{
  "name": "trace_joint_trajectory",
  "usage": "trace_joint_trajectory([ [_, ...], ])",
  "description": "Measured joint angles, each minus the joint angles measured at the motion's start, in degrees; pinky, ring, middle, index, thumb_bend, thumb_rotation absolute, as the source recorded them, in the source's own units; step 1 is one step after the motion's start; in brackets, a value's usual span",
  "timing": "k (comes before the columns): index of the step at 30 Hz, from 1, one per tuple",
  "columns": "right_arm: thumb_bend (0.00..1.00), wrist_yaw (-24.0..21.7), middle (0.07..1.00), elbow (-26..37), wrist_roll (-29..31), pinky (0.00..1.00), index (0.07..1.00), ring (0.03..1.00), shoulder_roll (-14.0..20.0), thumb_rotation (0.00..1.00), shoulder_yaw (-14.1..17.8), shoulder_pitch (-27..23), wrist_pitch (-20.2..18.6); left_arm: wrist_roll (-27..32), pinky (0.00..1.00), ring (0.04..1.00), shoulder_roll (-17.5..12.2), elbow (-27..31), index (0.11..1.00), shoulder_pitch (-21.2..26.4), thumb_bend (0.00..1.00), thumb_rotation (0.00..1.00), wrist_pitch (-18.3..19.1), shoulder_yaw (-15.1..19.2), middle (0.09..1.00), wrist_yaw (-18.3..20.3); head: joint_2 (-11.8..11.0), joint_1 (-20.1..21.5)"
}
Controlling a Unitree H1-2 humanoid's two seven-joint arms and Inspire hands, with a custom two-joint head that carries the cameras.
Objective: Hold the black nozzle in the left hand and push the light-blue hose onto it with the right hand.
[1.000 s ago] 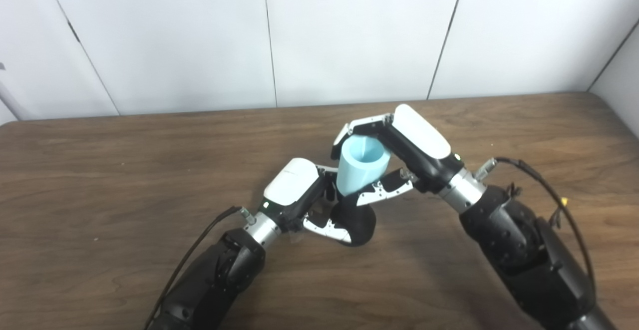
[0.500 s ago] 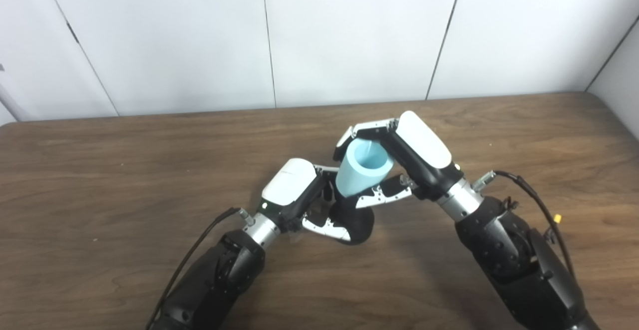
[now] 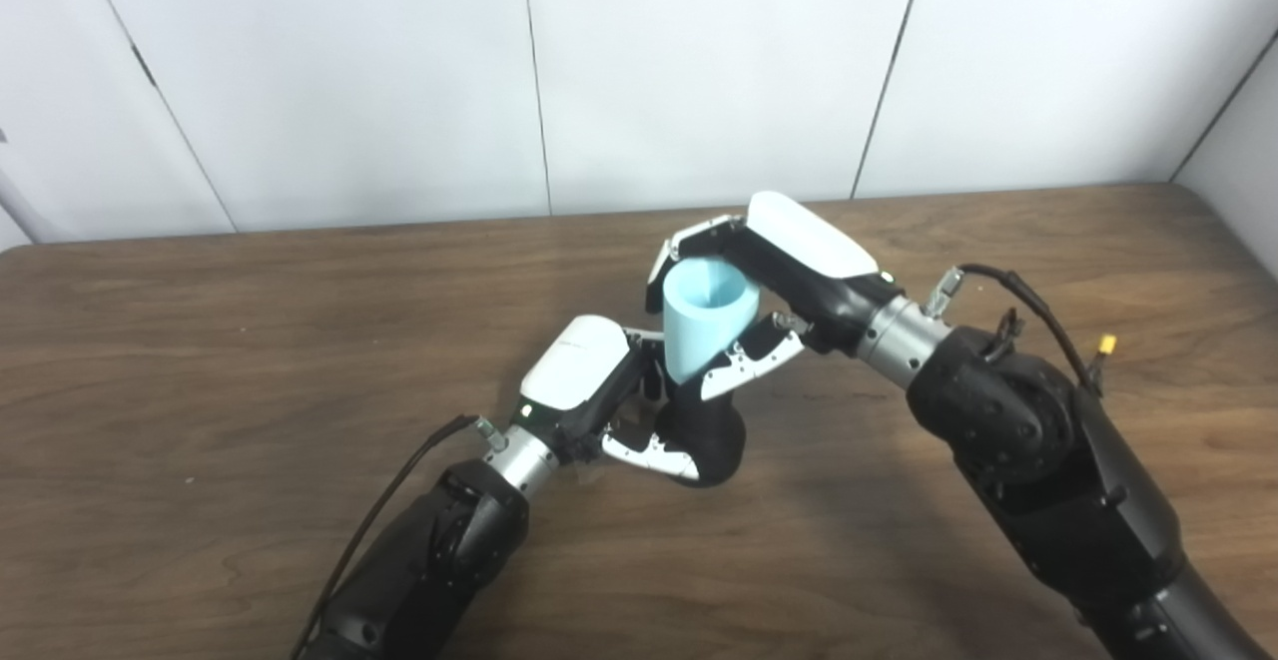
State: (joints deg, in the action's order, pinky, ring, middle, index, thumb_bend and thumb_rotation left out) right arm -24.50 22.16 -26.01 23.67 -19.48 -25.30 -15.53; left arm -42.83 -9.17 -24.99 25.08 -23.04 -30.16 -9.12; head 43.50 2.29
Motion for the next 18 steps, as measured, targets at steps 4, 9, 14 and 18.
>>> trace_joint_trajectory([
  [4, 0.52, -2.5, 0.452, 1.4, 0.3, 0.32, 0.528, 0.398, 0.8, 0.00, -1.1, -1.8, -5.5, 0.0, 0.33, 0.385, 0.0, 0.0, 0.507, 0.0, 0.52, 0.00, 0.1, 0.0, 0.443, 0.1, 0.0, 0.0],
  [9, 0.52, -5.1, 0.458, 1.5, 0.2, 0.34, 0.528, 0.401, 1.2, 0.00, -1.4, -2.9, -7.9, 0.0, 0.33, 0.389, 0.0, 0.0, 0.508, -0.1, 0.52, 0.00, 0.2, -0.1, 0.443, 0.1, 0.4, -0.3],
  [14, 0.52, -4.8, 0.453, 1.9, 0.9, 0.32, 0.532, 0.387, 1.5, 0.00, -1.3, -2.1, -7.9, -0.1, 0.33, 0.388, -0.1, 0.2, 0.513, -0.2, 0.52, 0.00, 0.2, -0.2, 0.439, 0.1, 0.7, -0.4],
  [18, 0.51, -3.3, 0.462, 2.6, 1.6, 0.31, 0.532, 0.385, 1.6, 0.00, -1.1, -0.2, -7.7, -0.3, 0.31, 0.376, -0.2, 0.6, 0.511, -0.4, 0.52, 0.00, 0.2, -0.2, 0.434, 0.4, 0.9, -0.3],
])
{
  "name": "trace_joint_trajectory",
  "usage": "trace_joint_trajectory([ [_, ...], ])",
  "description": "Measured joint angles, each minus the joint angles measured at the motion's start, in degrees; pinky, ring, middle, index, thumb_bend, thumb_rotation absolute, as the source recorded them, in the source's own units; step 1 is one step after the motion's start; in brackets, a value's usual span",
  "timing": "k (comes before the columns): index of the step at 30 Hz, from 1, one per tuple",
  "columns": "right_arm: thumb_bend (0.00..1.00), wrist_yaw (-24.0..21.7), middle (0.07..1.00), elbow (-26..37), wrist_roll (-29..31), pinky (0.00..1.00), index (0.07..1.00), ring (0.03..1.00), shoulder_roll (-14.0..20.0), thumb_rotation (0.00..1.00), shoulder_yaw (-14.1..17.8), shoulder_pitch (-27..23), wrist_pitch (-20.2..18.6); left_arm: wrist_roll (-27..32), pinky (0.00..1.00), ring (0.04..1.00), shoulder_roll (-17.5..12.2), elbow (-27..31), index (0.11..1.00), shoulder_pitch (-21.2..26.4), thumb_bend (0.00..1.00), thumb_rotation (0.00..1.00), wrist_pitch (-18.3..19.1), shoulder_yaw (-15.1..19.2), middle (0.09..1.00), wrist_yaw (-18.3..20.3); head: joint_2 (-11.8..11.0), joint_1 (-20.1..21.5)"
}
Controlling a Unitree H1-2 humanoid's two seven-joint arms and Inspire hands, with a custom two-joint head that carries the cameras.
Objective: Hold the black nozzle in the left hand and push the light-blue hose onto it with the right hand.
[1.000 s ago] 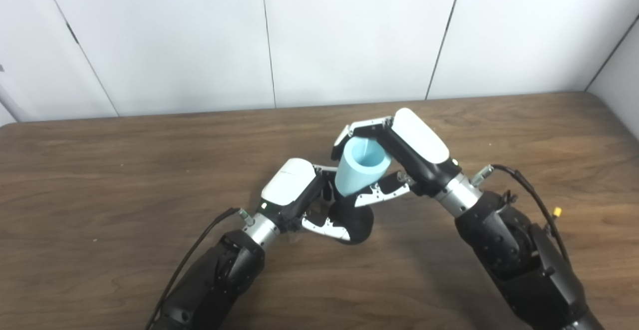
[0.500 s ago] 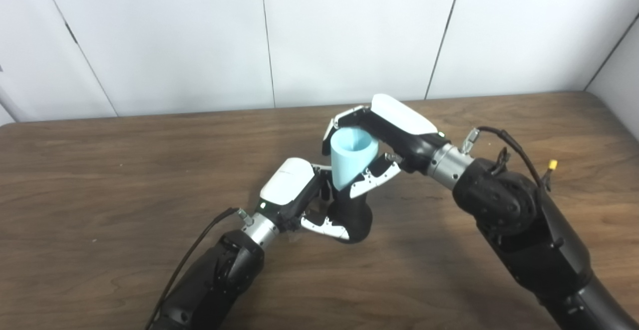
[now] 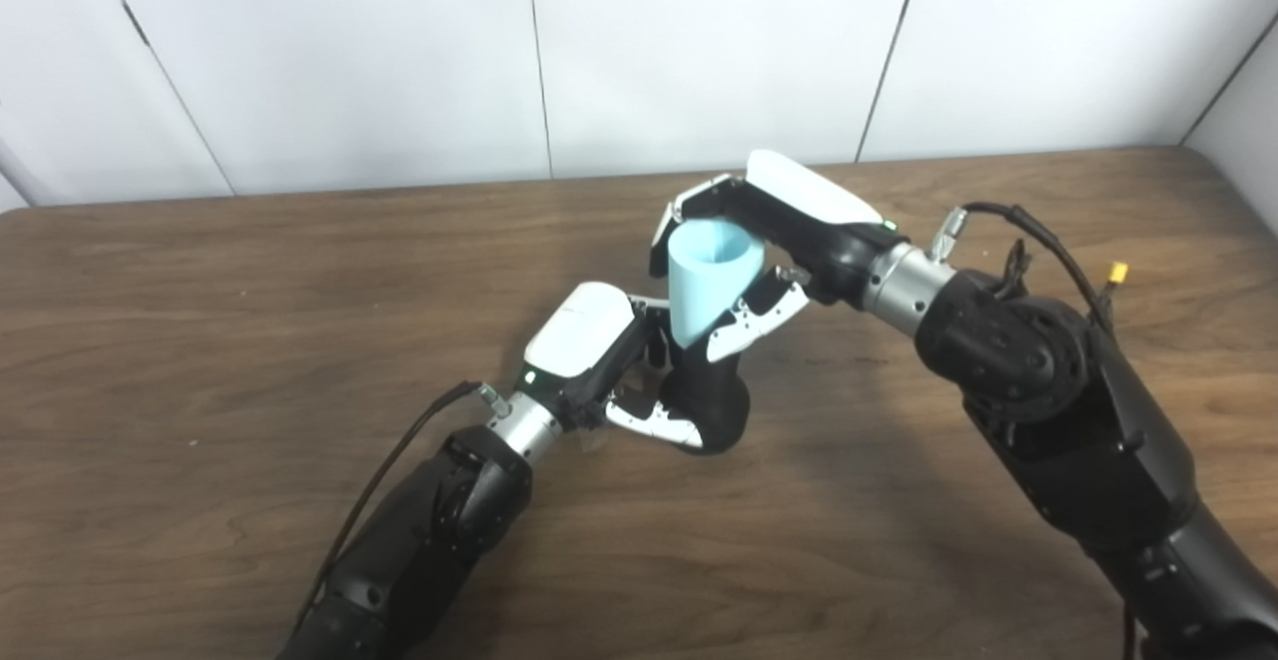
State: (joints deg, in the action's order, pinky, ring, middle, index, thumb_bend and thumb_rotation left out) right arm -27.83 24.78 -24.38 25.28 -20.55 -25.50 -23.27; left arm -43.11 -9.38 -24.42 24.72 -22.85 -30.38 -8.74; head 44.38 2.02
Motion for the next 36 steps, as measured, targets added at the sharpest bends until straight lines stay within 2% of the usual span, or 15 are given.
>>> trace_joint_trajectory([
  [3, 0.52, 3.3, 0.476, 0.0, 0.4, 0.31, 0.517, 0.384, 0.1, 0.00, 0.3, 2.6, 2.7, -0.1, 0.31, 0.371, 0.0, 0.4, 0.511, -0.2, 0.52, 0.00, -0.3, -0.2, 0.430, 0.1, 0.1, 0.1],
  [9, 0.52, 10.8, 0.475, -1.8, 0.3, 0.30, 0.516, 0.378, 0.1, 0.00, 0.6, 6.4, 14.2, -0.1, 0.32, 0.385, -0.1, 0.4, 0.508, -0.2, 0.52, 0.00, -0.4, -0.2, 0.441, 0.0, 0.3, 0.0],
  [13, 0.52, 17.9, 0.490, -4.1, -1.6, 0.33, 0.507, 0.393, 0.0, 0.00, 0.7, 9.0, 23.4, -0.2, 0.32, 0.389, -0.1, 0.4, 0.507, -0.2, 0.52, 0.00, -0.4, -0.2, 0.446, -0.1, 0.3, -0.1],
  [18, 0.52, 23.4, 0.478, -7.3, -4.8, 0.33, 0.516, 0.390, -0.8, 0.00, 0.5, 11.7, 29.9, -0.5, 0.32, 0.385, -0.1, 0.3, 0.511, -0.2, 0.52, 0.00, -0.4, -0.4, 0.441, 0.2, 0.4, -0.1],
  [24, 0.52, 23.9, 0.477, -7.8, -5.9, 0.33, 0.514, 0.390, -0.8, 0.00, 0.5, 11.5, 31.4, -0.5, 0.31, 0.379, -0.1, 0.4, 0.511, -0.2, 0.52, 0.00, -0.4, -0.3, 0.436, 0.3, 0.4, -0.1],
  [36, 0.52, 22.5, 0.491, -7.6, -5.9, 0.33, 0.510, 0.392, -0.8, 0.00, 0.4, 10.5, 30.1, -0.5, 0.32, 0.388, -0.1, 0.6, 0.508, -0.3, 0.52, 0.00, -0.3, -0.1, 0.444, 0.3, 0.4, -0.2],
])
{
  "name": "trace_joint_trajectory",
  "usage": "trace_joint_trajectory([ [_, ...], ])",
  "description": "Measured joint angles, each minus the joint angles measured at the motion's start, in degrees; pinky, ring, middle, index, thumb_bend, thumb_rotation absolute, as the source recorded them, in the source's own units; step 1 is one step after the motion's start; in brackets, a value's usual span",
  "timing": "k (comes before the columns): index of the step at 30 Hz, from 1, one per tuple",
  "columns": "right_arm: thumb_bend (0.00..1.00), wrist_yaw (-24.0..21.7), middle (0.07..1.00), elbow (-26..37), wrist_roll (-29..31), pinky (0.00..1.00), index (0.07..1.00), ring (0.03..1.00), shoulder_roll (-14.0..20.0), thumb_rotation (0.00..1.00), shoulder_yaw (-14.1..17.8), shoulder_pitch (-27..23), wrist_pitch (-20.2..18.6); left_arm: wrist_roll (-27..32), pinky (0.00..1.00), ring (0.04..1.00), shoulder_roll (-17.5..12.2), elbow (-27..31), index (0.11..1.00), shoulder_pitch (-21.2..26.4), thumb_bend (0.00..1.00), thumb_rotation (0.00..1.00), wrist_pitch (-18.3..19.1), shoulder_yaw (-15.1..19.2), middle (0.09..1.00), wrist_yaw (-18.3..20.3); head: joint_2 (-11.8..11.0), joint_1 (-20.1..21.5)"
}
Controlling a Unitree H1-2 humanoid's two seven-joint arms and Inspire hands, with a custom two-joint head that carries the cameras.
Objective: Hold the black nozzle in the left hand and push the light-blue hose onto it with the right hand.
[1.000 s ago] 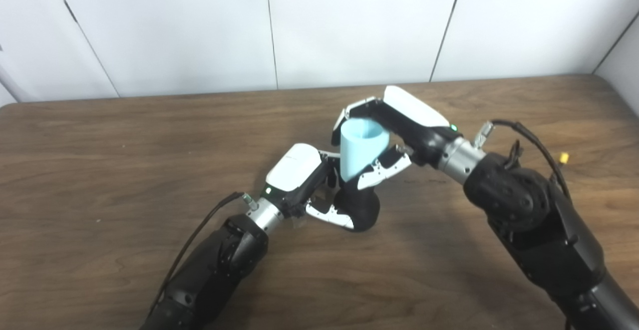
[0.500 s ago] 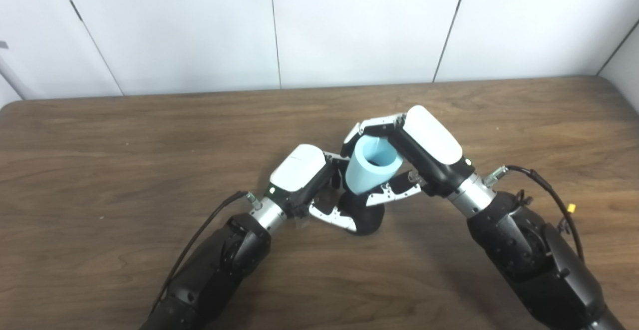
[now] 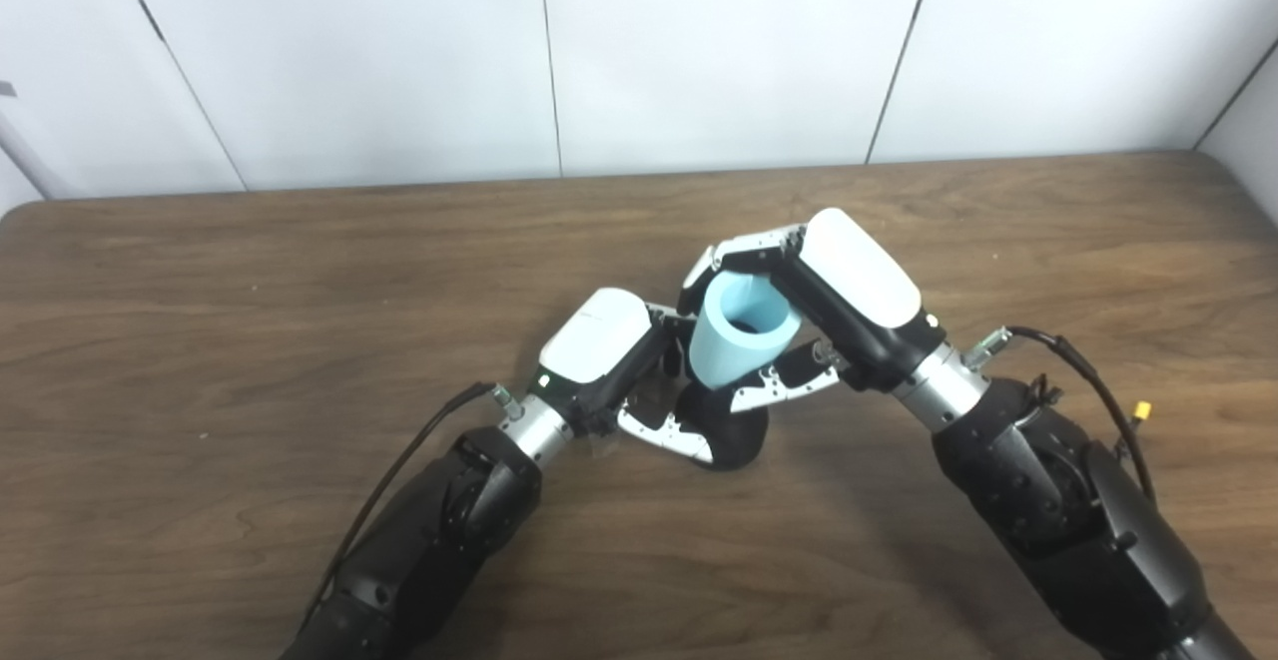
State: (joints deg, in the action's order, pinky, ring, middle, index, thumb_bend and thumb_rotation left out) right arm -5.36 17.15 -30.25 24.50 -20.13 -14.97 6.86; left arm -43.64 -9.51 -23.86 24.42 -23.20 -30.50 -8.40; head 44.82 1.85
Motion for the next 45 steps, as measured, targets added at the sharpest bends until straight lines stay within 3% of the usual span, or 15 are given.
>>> trace_joint_trajectory([
  [3, 0.51, -2.2, 0.482, 1.1, 1.4, 0.33, 0.544, 0.387, 0.1, 0.00, 0.1, -0.8, -2.8, 0.0, 0.32, 0.387, 0.0, 0.2, 0.509, 0.0, 0.52, 0.00, 0.0, 0.1, 0.442, 0.1, -0.1, 0.1],
  [4, 0.73, -3.4, 0.550, 1.8, 1.8, 0.36, 0.626, 0.448, 0.1, 0.05, 0.1, -1.1, -4.4, 0.0, 0.32, 0.384, 0.0, 0.2, 0.510, 0.1, 0.52, 0.00, 0.0, 0.1, 0.439, 0.2, -0.1, 0.1],
  [5, 0.84, -4.7, 0.642, 3.0, 1.8, 0.41, 0.715, 0.535, 0.3, 0.12, 0.1, -1.4, -6.7, 0.0, 0.31, 0.381, 0.0, 0.4, 0.511, 0.1, 0.52, 0.00, 0.0, 0.2, 0.436, 0.2, -0.2, 0.2],
  [7, 0.95, -9.6, 0.835, 5.1, 1.2, 0.52, 0.904, 0.718, 0.9, 0.21, -0.6, -2.3, -11.5, 0.0, 0.31, 0.384, 0.0, 0.6, 0.511, 0.2, 0.52, 0.00, 0.0, 0.2, 0.441, 0.3, -0.4, 0.2],
  [11, 0.97, -19.6, 0.948, 9.3, 0.8, 0.58, 0.994, 0.812, 2.8, 0.26, -0.6, -5.6, -23.0, 0.0, 0.30, 0.367, 0.1, 0.3, 0.510, 0.0, 0.52, 0.00, 0.1, 0.1, 0.431, 0.1, -0.4, 0.2],
  [13, 0.96, -22.7, 0.971, 10.2, 0.9, 0.60, 0.999, 0.841, 3.3, 0.25, 0.0, -6.9, -26.0, 0.0, 0.29, 0.359, 0.3, -0.2, 0.509, 0.2, 0.52, 0.00, 0.1, 0.2, 0.428, -0.2, -0.5, 0.3],
  [17, 0.98, -24.7, 0.969, 10.1, 0.6, 0.61, 1.000, 0.850, 3.1, 0.24, 1.4, -7.2, -28.8, 0.1, 0.30, 0.364, 0.5, -0.2, 0.510, 0.3, 0.52, 0.00, 0.3, 0.2, 0.433, -0.5, -0.5, 0.2],
  [23, 0.97, -26.4, 0.994, 10.1, -0.3, 0.63, 1.000, 0.862, 2.8, 0.25, 2.0, -7.5, -29.7, 0.1, 0.29, 0.358, 0.5, -0.2, 0.511, 0.3, 0.52, 0.00, 0.3, 0.2, 0.427, -0.5, -0.4, 0.2],
  [29, 1.00, -27.4, 1.000, 10.5, 0.0, 0.67, 1.000, 0.955, 2.6, 0.30, 2.9, -7.5, -29.7, 0.0, 0.29, 0.355, 0.5, -0.3, 0.511, 0.3, 0.52, 0.00, 0.2, 0.2, 0.423, -0.6, -0.5, 0.1],
  [37, 1.00, -27.3, 1.000, 12.6, 7.2, 0.86, 1.000, 1.000, 3.1, 0.26, 10.3, -7.7, -28.0, 0.0, 0.31, 0.365, 0.6, -1.3, 0.510, 0.8, 0.52, 0.00, 0.0, 0.1, 0.433, -1.5, -0.7, 0.2],
  [40, 1.00, -27.0, 1.000, 12.2, 11.9, 0.94, 1.000, 1.000, 4.5, 0.25, 13.3, -7.7, -24.1, 0.0, 0.30, 0.363, 0.6, -1.5, 0.511, 1.0, 0.52, 0.00, 0.0, 0.1, 0.432, -1.8, -0.7, 0.1],
  [42, 1.00, -26.8, 1.000, 12.3, 13.5, 0.99, 1.000, 1.000, 5.2, 0.32, 14.5, -7.7, -23.2, 0.0, 0.30, 0.362, 0.6, -1.6, 0.511, 1.0, 0.52, 0.00, 0.0, 0.1, 0.433, -1.8, -0.7, 0.1],
  [45, 1.00, -28.9, 1.000, 12.8, 14.8, 1.00, 1.000, 1.000, 8.2, 0.35, 14.6, -7.7, -24.0, 0.0, 0.31, 0.367, 0.6, -1.6, 0.510, 1.1, 0.52, 0.00, 0.0, 0.1, 0.436, -1.8, -0.7, -0.1],
])
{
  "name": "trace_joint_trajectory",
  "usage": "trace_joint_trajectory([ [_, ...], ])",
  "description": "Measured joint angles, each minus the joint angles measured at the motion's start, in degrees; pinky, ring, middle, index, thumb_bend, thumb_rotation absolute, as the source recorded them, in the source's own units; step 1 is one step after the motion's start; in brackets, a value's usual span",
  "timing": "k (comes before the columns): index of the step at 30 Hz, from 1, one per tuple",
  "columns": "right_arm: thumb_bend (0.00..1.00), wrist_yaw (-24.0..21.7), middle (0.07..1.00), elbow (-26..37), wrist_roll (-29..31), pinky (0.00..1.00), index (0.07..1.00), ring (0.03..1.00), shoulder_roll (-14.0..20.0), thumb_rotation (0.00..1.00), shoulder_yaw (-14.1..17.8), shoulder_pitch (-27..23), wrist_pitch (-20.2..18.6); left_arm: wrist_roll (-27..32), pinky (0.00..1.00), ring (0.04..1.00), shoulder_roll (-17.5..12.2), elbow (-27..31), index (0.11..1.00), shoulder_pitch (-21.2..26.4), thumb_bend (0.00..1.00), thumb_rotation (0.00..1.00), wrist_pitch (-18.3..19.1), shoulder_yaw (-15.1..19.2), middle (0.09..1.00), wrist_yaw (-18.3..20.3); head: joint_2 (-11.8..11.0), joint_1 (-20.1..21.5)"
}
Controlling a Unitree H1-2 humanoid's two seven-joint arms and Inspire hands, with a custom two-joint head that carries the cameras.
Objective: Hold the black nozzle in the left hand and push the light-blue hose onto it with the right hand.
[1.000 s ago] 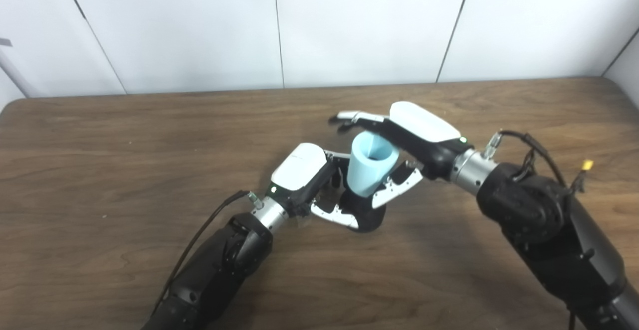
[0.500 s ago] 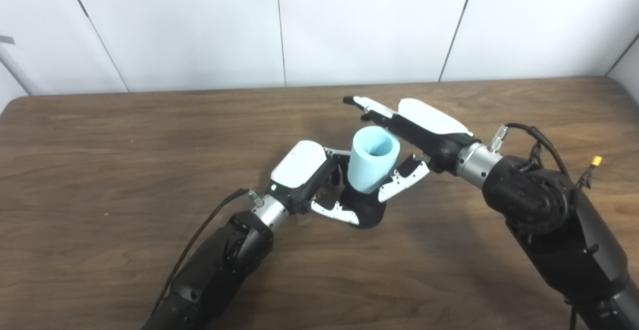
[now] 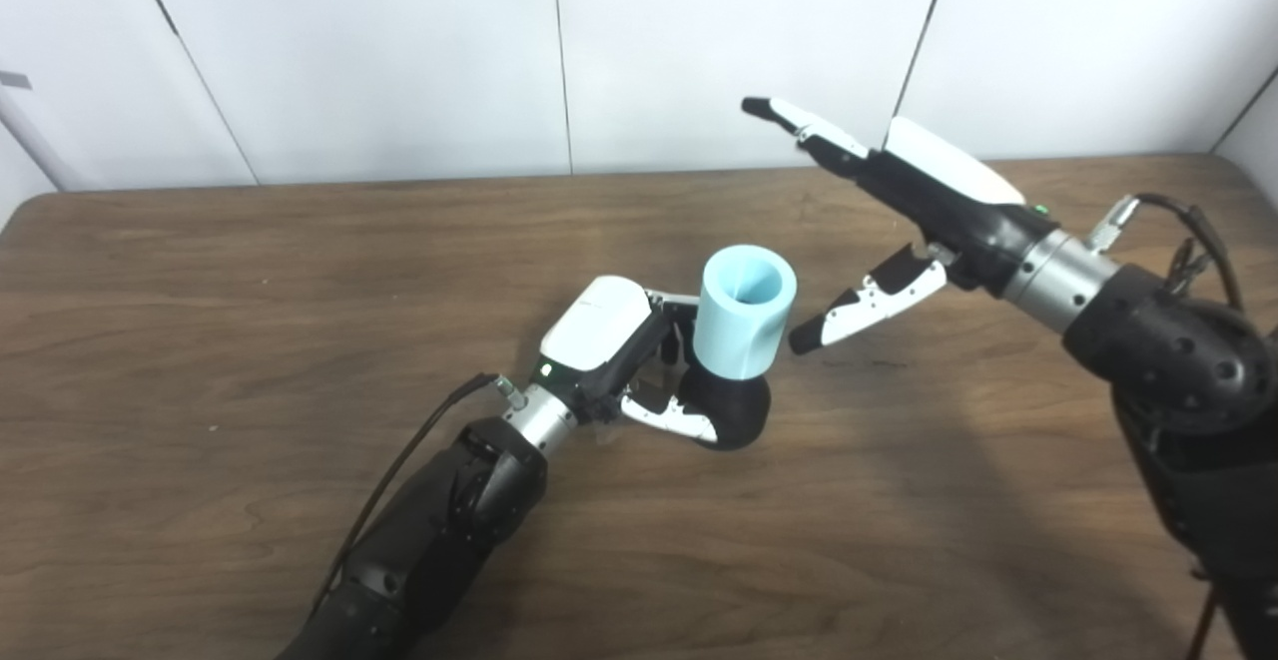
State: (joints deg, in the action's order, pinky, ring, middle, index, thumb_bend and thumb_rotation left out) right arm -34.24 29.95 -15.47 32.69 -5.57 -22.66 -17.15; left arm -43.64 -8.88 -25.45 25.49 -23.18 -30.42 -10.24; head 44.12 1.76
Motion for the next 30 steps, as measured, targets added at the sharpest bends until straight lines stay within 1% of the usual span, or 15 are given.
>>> trace_joint_trajectory([
  [3, 1.00, -3.5, 1.000, 1.8, 3.9, 0.99, 1.000, 1.000, 4.8, 0.34, 0.4, -0.1, -0.8, 0.1, 0.31, 0.367, 0.0, 0.0, 0.511, 0.0, 0.52, 0.00, 0.0, 0.1, 0.436, 0.1, 0.0, 0.2],
  [4, 1.00, -4.1, 1.000, 2.1, 5.3, 0.99, 1.000, 1.000, 5.8, 0.34, 0.8, -0.2, -0.7, 0.1, 0.31, 0.366, -0.2, 0.0, 0.511, -0.1, 0.52, 0.00, 0.0, 0.1, 0.436, 0.1, 0.0, 0.2],
  [5, 1.00, -4.2, 1.000, 2.1, 6.9, 0.98, 1.000, 1.000, 6.4, 0.37, 1.1, -0.2, -0.5, 0.1, 0.30, 0.364, -0.2, 0.0, 0.512, -0.1, 0.52, 0.00, 0.0, 0.1, 0.435, 0.1, 0.0, 0.3],
  [6, 1.00, -4.2, 1.000, 2.1, 7.9, 0.97, 1.000, 1.000, 6.7, 0.42, 1.3, 0.0, -0.2, 0.1, 0.30, 0.363, -0.3, 0.0, 0.513, -0.1, 0.52, 0.00, 0.0, 0.1, 0.434, 0.0, -0.1, 0.3],
  [7, 1.00, -4.2, 1.000, 2.1, 8.3, 0.98, 1.000, 1.000, 6.7, 0.50, 1.4, 0.4, 0.2, 0.1, 0.31, 0.364, -0.3, -0.1, 0.512, 0.0, 0.52, 0.00, 0.0, 0.1, 0.434, 0.0, -0.1, 0.3],
  [8, 0.98, -4.1, 1.000, 2.1, 8.4, 0.98, 1.000, 1.000, 6.6, 0.58, 1.3, 1.1, 1.5, 0.1, 0.31, 0.366, -0.3, -0.2, 0.512, 0.0, 0.52, 0.00, 0.0, 0.0, 0.435, 0.0, -0.1, 0.3],
  [9, 0.92, -3.8, 1.000, 2.1, 7.5, 0.98, 1.000, 1.000, 6.4, 0.70, 1.1, 1.9, 3.6, 0.1, 0.31, 0.367, -0.2, -0.2, 0.510, 0.1, 0.52, 0.00, 0.0, 0.0, 0.435, 0.0, -0.1, 0.3],
  [10, 0.88, -3.1, 1.000, 2.1, 6.0, 0.99, 1.000, 1.000, 6.1, 0.77, 0.7, 2.7, 5.5, 0.1, 0.32, 0.367, -0.2, -0.4, 0.510, 0.2, 0.52, 0.00, 0.0, -0.1, 0.435, 0.0, -0.1, 0.2],
  [11, 0.83, -2.1, 1.000, 2.1, 3.9, 1.00, 1.000, 1.000, 5.7, 0.83, 0.1, 3.5, 7.7, 0.1, 0.31, 0.365, -0.2, -0.5, 0.510, 0.3, 0.52, 0.00, 0.0, -0.1, 0.431, -0.1, -0.2, 0.2],
  [12, 0.81, -1.3, 1.000, 2.1, 2.2, 1.00, 1.000, 1.000, 5.1, 0.85, -0.3, 4.0, 9.2, 0.1, 0.31, 0.363, -0.2, -0.6, 0.511, 0.3, 0.52, 0.00, -0.1, -0.1, 0.429, -0.1, -0.2, 0.2],
  [16, 0.77, 0.6, 1.000, 2.1, -3.9, 1.00, 1.000, 1.000, 2.8, 0.90, -2.1, 4.8, 14.4, 0.1, 0.30, 0.357, -0.3, -1.0, 0.511, 0.5, 0.52, 0.00, -0.1, -0.1, 0.428, -0.4, -0.2, 0.2],
  [18, 0.76, 0.9, 1.000, 2.1, -6.1, 1.00, 1.000, 1.000, 1.9, 0.92, -2.6, 4.7, 15.8, 0.1, 0.30, 0.359, -0.2, -1.0, 0.512, 0.6, 0.52, 0.00, -0.1, -0.2, 0.431, -0.4, -0.2, 0.2],
  [25, 0.74, 0.9, 1.000, 2.1, -10.2, 1.00, 1.000, 1.000, 0.2, 0.91, -3.7, 2.9, 16.7, 0.2, 0.30, 0.360, -0.2, -1.1, 0.510, 0.7, 0.52, 0.00, -0.2, -0.3, 0.429, -0.3, -0.3, 0.2],
  [27, 0.73, 0.6, 1.000, 2.1, -10.8, 1.00, 1.000, 1.000, 0.1, 0.90, -4.5, 2.3, 16.8, 0.2, 0.30, 0.362, -0.2, -1.1, 0.510, 0.7, 0.52, 0.00, -0.2, -0.3, 0.430, -0.3, -0.3, 0.2],
  [30, 0.75, -0.7, 1.000, 2.2, -11.5, 1.00, 1.000, 1.000, 0.1, 0.92, -5.8, 1.7, 16.8, 0.2, 0.31, 0.366, -0.2, -1.1, 0.511, 0.7, 0.52, 0.00, -0.2, -0.3, 0.432, -0.3, -0.2, 0.3],
])
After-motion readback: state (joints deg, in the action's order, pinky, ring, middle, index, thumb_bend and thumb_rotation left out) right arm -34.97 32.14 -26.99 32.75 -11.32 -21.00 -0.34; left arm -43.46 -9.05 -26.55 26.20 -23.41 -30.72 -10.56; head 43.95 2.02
